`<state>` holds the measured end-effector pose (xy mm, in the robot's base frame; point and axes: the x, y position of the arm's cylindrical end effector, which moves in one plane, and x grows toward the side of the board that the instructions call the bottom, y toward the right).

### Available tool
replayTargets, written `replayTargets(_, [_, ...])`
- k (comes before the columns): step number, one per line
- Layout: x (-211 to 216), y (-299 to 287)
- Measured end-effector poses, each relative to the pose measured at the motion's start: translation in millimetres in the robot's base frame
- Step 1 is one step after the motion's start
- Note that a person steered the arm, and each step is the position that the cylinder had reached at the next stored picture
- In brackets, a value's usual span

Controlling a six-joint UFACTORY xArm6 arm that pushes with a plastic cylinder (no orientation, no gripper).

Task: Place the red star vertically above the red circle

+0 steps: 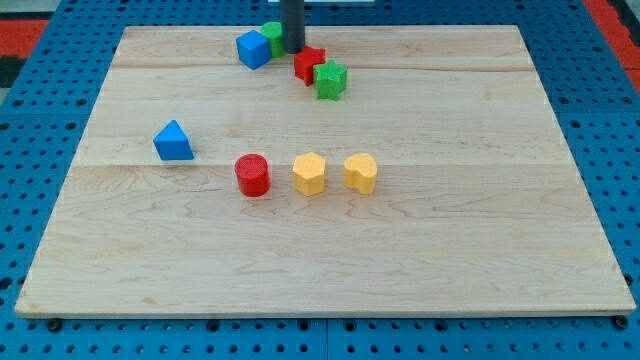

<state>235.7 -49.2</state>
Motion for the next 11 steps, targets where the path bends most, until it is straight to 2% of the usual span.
replayTargets(2, [1.8, -11.7])
replayTargets(3, [-16.7, 34.7])
replayTargets(4, [-15.4, 63.5])
replayTargets(6, [74.7, 45.2])
replayTargets(7, [72.9, 15.4])
replayTargets(9, [39.5, 44.1])
replayTargets(10, [7.8, -4.5])
replayTargets(11, [20.9, -30.3])
